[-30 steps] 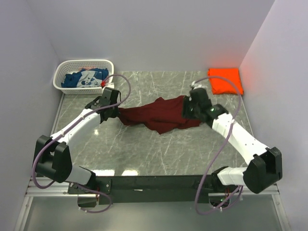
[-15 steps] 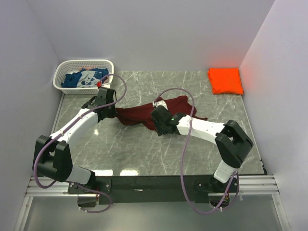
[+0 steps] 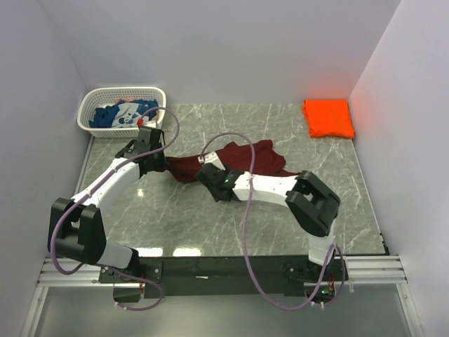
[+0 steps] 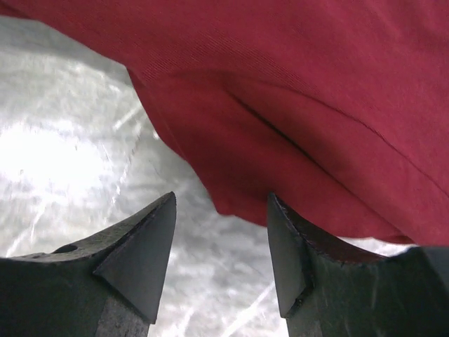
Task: Fold and stack the t-shirts
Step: Flatten the tshirt out
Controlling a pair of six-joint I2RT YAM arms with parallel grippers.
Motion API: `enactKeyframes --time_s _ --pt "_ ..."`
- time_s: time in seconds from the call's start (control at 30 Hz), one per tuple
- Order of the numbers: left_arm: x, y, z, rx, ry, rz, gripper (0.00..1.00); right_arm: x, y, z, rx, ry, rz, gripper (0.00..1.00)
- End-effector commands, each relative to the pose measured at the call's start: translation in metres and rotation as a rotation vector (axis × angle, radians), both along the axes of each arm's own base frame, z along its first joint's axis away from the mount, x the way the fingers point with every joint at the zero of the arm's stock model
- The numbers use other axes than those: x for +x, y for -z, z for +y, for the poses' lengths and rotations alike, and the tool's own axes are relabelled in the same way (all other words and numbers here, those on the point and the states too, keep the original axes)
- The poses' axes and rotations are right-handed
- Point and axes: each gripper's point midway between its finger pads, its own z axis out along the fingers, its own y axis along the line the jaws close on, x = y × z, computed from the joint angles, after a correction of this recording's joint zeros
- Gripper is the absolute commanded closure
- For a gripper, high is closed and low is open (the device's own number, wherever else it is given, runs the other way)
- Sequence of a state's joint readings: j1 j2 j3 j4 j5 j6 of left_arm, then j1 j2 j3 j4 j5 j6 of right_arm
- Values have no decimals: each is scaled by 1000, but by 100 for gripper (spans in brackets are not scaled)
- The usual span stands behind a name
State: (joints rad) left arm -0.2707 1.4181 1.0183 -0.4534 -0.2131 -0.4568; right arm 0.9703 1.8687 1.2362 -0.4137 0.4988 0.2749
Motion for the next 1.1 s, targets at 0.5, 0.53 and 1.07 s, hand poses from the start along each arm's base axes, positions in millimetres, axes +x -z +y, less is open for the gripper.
enactKeyframes --time_s 0.5,0.53,1.07 --pt "8 -4 5 -44 -7 -24 98 16 -17 -28 -256 114 -187 77" --pt "8 -5 5 -44 -9 -25 98 15 -29 -29 -234 115 -200 81" --pt "1 -19 16 -96 -70 -87 36 -20 -90 -26 -83 -35 -64 95"
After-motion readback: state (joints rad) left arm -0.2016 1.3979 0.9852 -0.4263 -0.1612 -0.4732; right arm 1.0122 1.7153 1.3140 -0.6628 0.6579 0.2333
